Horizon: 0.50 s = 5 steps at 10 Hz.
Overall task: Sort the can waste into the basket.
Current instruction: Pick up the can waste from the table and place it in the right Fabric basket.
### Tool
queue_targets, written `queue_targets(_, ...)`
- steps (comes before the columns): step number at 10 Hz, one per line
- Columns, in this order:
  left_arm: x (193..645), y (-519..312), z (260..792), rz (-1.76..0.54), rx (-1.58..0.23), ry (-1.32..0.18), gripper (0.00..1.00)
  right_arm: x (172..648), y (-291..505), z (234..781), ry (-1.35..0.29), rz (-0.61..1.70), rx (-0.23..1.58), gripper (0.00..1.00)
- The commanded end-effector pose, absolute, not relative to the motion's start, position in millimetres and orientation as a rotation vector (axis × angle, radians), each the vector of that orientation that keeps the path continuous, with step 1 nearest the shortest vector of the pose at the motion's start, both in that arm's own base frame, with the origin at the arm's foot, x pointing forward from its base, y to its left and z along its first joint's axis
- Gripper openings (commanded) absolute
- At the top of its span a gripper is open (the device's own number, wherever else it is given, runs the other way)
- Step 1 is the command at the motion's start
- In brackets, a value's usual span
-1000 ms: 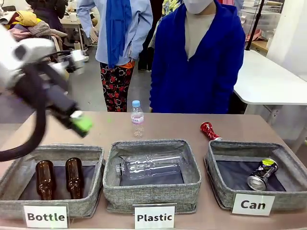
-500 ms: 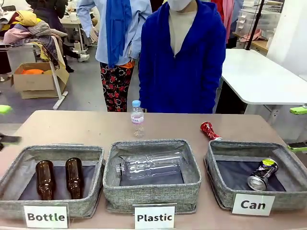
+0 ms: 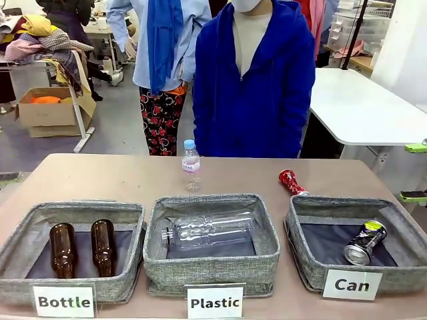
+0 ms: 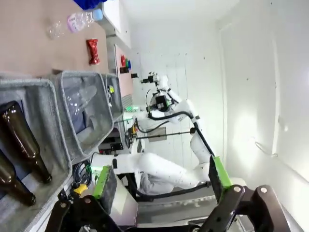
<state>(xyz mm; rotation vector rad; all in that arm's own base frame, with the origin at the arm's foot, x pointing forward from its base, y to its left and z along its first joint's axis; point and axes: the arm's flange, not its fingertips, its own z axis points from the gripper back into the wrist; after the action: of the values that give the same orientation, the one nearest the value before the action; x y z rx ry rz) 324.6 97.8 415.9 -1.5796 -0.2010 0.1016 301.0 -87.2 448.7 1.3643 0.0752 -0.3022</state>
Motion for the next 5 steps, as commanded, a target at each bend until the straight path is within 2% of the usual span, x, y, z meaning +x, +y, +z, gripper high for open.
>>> queue_targets(1,315.8,99.8,416.4,0.062,-1.570,-0.187,1.00,297.5,-82.6,447.8,0.115,-0.295,1.359,1.00)
queue_targets(5,315.8,99.8,416.4,0.062,-1.570,-0.187,1.00,297.5,-82.6,447.8,0.115,-0.295,1.359,1.00)
